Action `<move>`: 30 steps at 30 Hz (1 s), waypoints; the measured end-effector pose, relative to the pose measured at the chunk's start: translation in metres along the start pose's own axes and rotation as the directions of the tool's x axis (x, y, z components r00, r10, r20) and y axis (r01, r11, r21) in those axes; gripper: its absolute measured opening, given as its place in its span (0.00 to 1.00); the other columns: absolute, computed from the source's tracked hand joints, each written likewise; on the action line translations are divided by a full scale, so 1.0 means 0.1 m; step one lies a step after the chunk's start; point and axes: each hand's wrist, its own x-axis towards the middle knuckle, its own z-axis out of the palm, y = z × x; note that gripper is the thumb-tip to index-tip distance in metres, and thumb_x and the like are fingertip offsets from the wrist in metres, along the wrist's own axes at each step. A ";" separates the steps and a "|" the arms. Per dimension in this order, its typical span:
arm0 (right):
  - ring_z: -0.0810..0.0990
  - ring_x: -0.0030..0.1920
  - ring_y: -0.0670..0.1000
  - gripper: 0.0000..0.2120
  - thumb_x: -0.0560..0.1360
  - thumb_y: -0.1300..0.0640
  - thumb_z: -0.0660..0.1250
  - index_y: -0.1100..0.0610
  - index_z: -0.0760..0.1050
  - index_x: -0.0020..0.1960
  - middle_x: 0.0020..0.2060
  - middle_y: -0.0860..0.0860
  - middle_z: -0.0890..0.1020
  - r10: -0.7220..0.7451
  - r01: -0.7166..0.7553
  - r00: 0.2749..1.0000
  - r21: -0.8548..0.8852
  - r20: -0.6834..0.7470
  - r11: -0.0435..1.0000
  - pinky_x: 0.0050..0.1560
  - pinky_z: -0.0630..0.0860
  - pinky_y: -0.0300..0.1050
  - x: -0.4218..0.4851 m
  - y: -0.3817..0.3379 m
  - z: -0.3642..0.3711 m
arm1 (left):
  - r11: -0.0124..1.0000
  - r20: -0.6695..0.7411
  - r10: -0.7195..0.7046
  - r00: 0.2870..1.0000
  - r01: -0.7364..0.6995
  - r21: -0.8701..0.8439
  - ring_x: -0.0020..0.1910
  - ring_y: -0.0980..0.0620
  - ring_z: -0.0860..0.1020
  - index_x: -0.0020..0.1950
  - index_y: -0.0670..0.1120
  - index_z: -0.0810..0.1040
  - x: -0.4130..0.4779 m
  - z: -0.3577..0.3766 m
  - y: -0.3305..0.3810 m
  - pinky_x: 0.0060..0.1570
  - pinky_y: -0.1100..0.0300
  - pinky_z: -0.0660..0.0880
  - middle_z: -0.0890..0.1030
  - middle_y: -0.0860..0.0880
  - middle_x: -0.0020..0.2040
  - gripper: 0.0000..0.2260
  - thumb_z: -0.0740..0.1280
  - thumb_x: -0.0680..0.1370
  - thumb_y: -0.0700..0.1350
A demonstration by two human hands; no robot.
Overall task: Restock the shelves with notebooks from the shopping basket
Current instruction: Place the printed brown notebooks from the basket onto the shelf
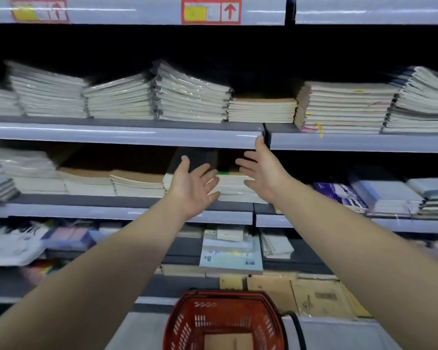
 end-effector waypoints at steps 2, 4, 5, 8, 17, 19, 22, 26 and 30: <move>0.66 0.72 0.55 0.36 0.79 0.33 0.48 0.58 0.61 0.75 0.70 0.56 0.71 0.020 -0.020 1.000 -0.007 -0.011 1.000 0.73 0.57 0.58 0.00 0.08 0.00 | 1.000 -0.031 -0.024 0.999 0.024 -0.013 0.75 0.45 0.63 0.77 0.46 0.61 -0.02 -0.09 -0.09 0.70 0.43 0.60 0.66 0.44 0.75 0.35 0.48 0.79 0.68; 0.66 0.72 0.55 0.35 0.79 0.33 0.48 0.58 0.62 0.75 0.69 0.56 0.72 0.060 -0.060 0.998 -0.014 -0.026 0.998 0.73 0.58 0.57 0.01 0.22 -0.01 | 0.997 -0.066 -0.066 0.996 0.064 -0.039 0.75 0.45 0.63 0.77 0.45 0.61 -0.05 -0.20 -0.24 0.69 0.44 0.62 0.65 0.44 0.75 0.34 0.49 0.79 0.67; 0.67 0.71 0.55 0.35 0.79 0.33 0.48 0.58 0.63 0.74 0.69 0.56 0.72 0.079 -0.080 0.996 -0.024 -0.031 0.997 0.72 0.58 0.57 0.01 0.30 -0.02 | 0.996 -0.082 -0.087 0.993 0.083 -0.044 0.75 0.45 0.62 0.77 0.45 0.61 -0.06 -0.27 -0.32 0.69 0.43 0.61 0.65 0.44 0.76 0.34 0.49 0.80 0.67; 0.68 0.71 0.55 0.36 0.79 0.33 0.47 0.58 0.64 0.74 0.68 0.55 0.73 0.158 -0.159 0.987 -0.046 -0.036 0.986 0.71 0.58 0.57 0.04 0.63 -0.08 | 0.987 -0.113 -0.146 0.983 0.138 -0.077 0.76 0.46 0.60 0.78 0.45 0.59 -0.03 -0.50 -0.62 0.72 0.43 0.57 0.64 0.44 0.76 0.35 0.49 0.80 0.67; 0.74 0.65 0.52 0.33 0.79 0.34 0.48 0.56 0.69 0.69 0.64 0.53 0.77 0.337 -0.354 0.933 -0.159 -0.126 0.922 0.69 0.63 0.56 0.13 1.49 -0.33 | 0.952 -0.226 -0.304 0.925 0.289 -0.096 0.76 0.46 0.60 0.78 0.46 0.59 0.04 -1.06 -1.42 0.72 0.45 0.57 0.64 0.45 0.76 0.35 0.48 0.79 0.68; 0.74 0.64 0.53 0.32 0.79 0.34 0.48 0.57 0.71 0.68 0.63 0.53 0.78 0.357 -0.380 0.921 -0.165 -0.155 0.910 0.70 0.62 0.58 0.17 1.65 -0.37 | 0.941 -0.246 -0.336 0.909 0.313 -0.128 0.76 0.46 0.60 0.78 0.45 0.60 0.06 -1.15 -1.58 0.72 0.45 0.55 0.65 0.45 0.76 0.35 0.47 0.79 0.68; 0.76 0.62 0.54 0.32 0.80 0.35 0.48 0.57 0.72 0.68 0.61 0.55 0.79 0.389 -0.421 0.900 -0.157 -0.199 0.894 0.70 0.61 0.57 0.24 1.93 -0.42 | 0.936 -0.314 -0.351 0.882 0.337 -0.099 0.76 0.44 0.61 0.77 0.44 0.61 0.13 -1.32 -1.78 0.72 0.44 0.57 0.65 0.44 0.76 0.36 0.46 0.80 0.68; 0.76 0.61 0.55 0.32 0.80 0.36 0.48 0.59 0.72 0.68 0.60 0.57 0.80 0.456 -0.489 0.867 -0.166 -0.202 0.856 0.67 0.63 0.52 0.34 2.38 -0.55 | 0.913 -0.332 -0.407 0.851 0.387 -0.128 0.75 0.45 0.62 0.78 0.44 0.60 0.12 -1.57 -2.09 0.75 0.44 0.54 0.66 0.44 0.75 0.36 0.47 0.79 0.68; 0.76 0.61 0.56 0.30 0.81 0.38 0.49 0.60 0.72 0.68 0.60 0.58 0.79 0.497 -0.530 0.845 -0.179 -0.198 0.829 0.68 0.65 0.52 0.44 2.86 -0.69 | 0.912 -0.427 -0.402 0.810 0.395 -0.109 0.76 0.45 0.61 0.77 0.40 0.58 0.13 -1.72 -2.39 0.71 0.54 0.58 0.63 0.42 0.77 0.36 0.51 0.80 0.65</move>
